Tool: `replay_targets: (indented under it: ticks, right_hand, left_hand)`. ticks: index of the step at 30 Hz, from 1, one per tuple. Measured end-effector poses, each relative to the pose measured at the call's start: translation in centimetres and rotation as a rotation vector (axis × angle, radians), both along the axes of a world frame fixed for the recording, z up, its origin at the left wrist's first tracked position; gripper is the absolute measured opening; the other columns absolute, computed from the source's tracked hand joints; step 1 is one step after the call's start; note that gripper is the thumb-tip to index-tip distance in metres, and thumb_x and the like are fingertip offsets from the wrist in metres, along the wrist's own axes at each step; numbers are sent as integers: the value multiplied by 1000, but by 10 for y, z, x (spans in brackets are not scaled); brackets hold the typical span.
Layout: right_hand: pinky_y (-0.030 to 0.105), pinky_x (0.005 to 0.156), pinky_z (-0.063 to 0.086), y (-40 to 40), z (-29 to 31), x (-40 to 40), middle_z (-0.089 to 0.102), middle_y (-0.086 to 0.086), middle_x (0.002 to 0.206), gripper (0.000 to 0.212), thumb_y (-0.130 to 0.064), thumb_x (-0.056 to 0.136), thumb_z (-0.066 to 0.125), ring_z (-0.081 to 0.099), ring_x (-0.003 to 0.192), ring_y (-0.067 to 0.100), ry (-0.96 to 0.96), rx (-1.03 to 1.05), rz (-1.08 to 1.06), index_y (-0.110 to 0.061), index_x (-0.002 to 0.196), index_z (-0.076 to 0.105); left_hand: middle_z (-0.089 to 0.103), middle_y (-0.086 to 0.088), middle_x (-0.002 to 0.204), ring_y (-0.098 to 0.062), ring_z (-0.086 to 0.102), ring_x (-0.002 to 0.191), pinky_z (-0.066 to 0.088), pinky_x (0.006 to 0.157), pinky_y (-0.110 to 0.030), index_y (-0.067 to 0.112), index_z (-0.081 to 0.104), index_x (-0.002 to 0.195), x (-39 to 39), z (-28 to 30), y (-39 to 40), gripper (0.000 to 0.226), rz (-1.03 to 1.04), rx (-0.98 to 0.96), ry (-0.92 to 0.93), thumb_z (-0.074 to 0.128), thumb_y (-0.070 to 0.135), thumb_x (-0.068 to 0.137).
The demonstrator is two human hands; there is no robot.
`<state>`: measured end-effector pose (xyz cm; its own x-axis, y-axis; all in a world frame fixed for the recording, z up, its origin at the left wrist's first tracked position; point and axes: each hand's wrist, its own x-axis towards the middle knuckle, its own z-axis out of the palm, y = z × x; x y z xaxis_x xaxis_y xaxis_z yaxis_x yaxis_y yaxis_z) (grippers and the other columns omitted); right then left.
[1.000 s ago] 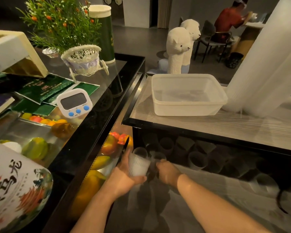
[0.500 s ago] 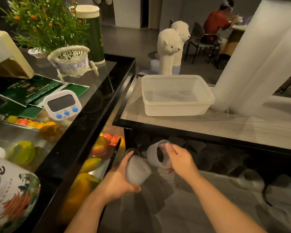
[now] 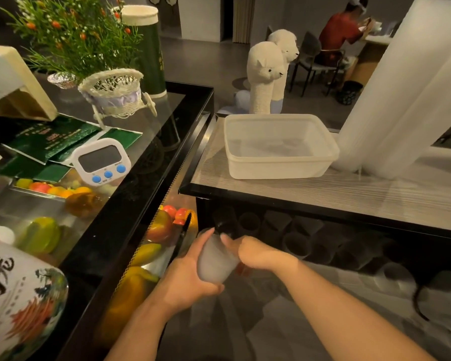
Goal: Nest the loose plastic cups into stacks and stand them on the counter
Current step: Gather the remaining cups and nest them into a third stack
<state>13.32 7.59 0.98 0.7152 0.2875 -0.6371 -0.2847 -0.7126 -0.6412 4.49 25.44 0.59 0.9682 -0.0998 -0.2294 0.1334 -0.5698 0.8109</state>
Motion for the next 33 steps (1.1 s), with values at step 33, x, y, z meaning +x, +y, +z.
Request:
replay_targets:
  ticks: [33]
  right_hand:
    - [41, 71, 56, -54, -28, -40, 68, 2, 83, 35, -56, 79, 71, 65, 75, 14, -254, 67, -348, -24, 85, 57]
  left_hand:
    - [46, 6, 135, -20, 51, 124, 52, 99, -45, 38, 10, 155, 11, -10, 2, 128, 151, 11, 108, 94, 23, 60]
